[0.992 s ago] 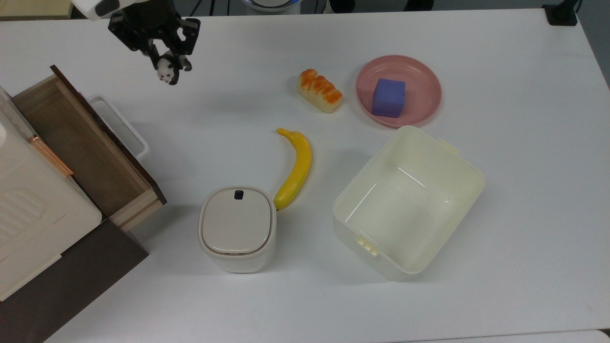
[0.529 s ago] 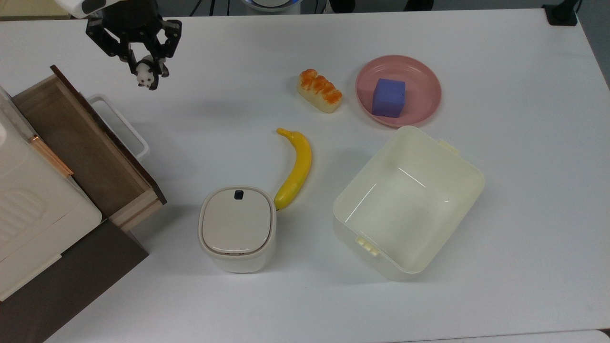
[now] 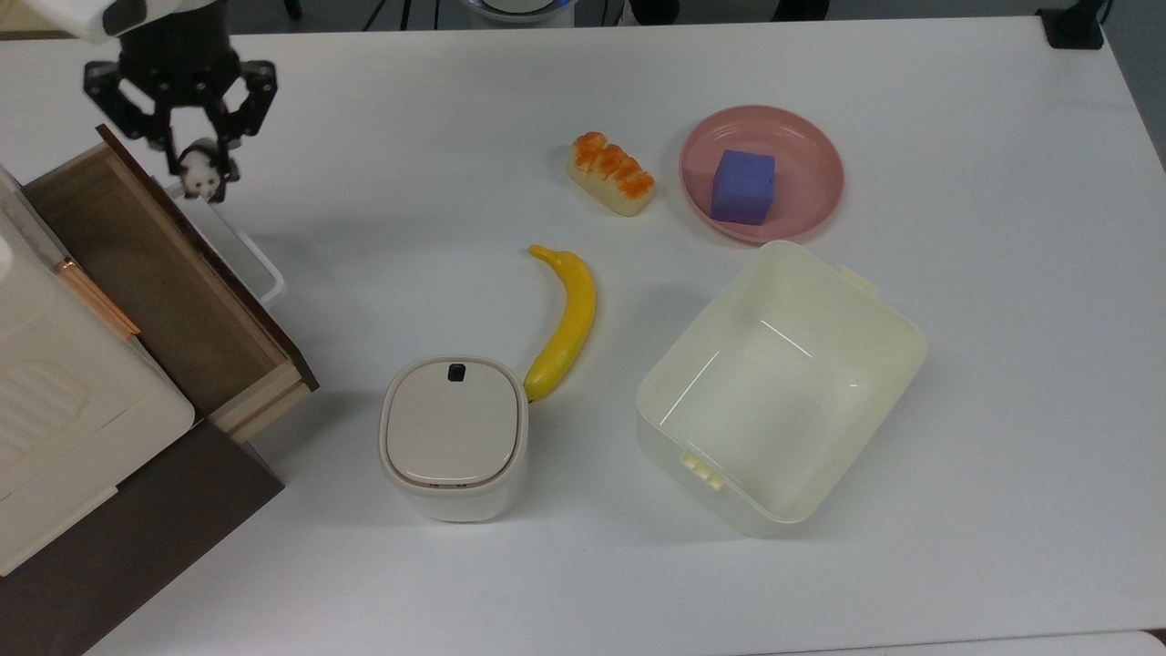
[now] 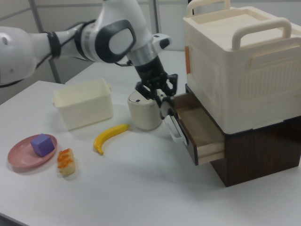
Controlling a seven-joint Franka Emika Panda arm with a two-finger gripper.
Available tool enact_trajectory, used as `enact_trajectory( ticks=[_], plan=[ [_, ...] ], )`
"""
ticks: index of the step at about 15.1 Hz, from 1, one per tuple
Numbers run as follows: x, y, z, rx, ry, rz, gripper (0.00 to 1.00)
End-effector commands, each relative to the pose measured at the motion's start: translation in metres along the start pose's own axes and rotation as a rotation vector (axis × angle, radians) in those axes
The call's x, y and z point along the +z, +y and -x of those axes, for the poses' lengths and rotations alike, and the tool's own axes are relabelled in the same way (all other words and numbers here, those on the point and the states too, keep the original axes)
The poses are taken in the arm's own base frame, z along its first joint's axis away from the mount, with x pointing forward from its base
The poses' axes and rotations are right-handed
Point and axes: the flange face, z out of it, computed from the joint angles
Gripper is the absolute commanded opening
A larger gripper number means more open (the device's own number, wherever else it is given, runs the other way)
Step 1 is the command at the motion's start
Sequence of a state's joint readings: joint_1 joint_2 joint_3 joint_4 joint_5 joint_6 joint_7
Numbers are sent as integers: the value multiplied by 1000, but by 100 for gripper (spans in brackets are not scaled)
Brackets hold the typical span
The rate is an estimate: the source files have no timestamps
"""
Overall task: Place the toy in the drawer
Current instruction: 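Lower the panda toy into the drawer and open the gripper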
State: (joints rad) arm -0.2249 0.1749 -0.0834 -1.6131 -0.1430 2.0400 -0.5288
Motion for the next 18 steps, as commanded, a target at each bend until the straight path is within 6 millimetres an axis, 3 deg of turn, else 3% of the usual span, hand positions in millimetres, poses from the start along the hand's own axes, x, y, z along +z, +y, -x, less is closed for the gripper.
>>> enact_trajectory(
  ticks=[1,5,9,10,11,12,16,18],
  plan=[
    [5,25,-4,-154,42,53,19],
    [11,35,-11,-219,44,65,19],
    [33,41,-25,-232,84,106,36],
    [37,41,-26,-230,84,105,45],
    [39,41,-26,-222,84,104,66],
    [39,41,-26,-213,86,102,78],
    [27,29,-32,-126,109,95,84],
    [19,9,-39,-48,122,73,84]
  ],
)
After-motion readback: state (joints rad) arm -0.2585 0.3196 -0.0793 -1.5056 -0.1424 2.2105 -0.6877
